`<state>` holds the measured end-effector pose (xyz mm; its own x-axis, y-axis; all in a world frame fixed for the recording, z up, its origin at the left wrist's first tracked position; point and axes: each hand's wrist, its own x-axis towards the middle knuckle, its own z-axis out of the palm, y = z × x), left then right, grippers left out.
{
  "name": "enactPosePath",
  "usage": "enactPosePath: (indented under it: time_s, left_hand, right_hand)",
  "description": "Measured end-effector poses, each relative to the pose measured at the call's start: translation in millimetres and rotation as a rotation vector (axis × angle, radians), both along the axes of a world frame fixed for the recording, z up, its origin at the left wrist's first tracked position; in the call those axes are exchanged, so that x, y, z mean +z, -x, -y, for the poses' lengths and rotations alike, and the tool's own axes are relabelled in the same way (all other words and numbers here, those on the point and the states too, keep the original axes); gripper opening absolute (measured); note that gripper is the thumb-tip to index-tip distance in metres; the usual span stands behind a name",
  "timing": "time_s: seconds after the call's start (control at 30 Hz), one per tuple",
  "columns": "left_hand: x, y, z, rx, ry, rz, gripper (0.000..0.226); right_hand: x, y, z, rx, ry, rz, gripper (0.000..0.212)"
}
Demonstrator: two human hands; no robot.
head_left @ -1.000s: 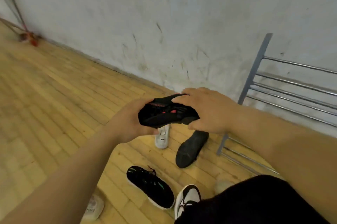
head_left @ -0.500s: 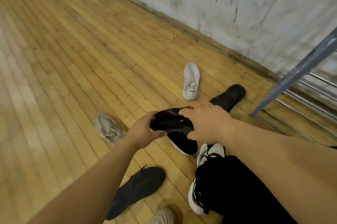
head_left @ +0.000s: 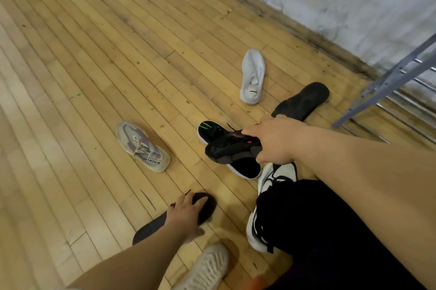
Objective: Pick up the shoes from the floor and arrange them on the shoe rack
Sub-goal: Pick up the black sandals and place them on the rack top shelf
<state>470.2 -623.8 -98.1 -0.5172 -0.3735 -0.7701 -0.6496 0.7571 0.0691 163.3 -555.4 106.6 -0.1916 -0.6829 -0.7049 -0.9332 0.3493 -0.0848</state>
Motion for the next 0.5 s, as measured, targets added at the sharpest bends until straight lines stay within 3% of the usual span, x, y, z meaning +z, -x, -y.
enactPosePath:
  time_s: [0.13, 0.23, 0.37, 0.43, 0.5]
  left_hand:
    - [-13.9, -8.0, -5.5, -0.027, 0.087, -0.044, 0.103]
    - [-13.8, -5.5, -4.2, 0.090, 0.049, -0.111, 0.089]
    - [21.8, 19.0, 35.3, 0.694, -0.112, -0.531, 0.083]
    - [49.5, 29.1, 65.0, 1.038, -0.296, -0.720, 0.084]
    - [73.7, 38.2, 84.7, 1.243, -0.508, -0.799, 0.081]
  right_hand:
    - [2.8, -5.0, -0.7, -0.017, 0.008, 0.046, 0.067]
    - [0.4, -4.3, -1.6, -0.125, 0.034, 0.118, 0.065]
    - [0.4, 2.4, -2.9, -0.286, 0.128, 0.172, 0.064]
    - [2.8, 5.1, -3.3, -0.339, 0.175, 0.155, 0.055]
    - [6.3, 6.2, -2.5, -0.382, 0.199, 0.137, 0.053]
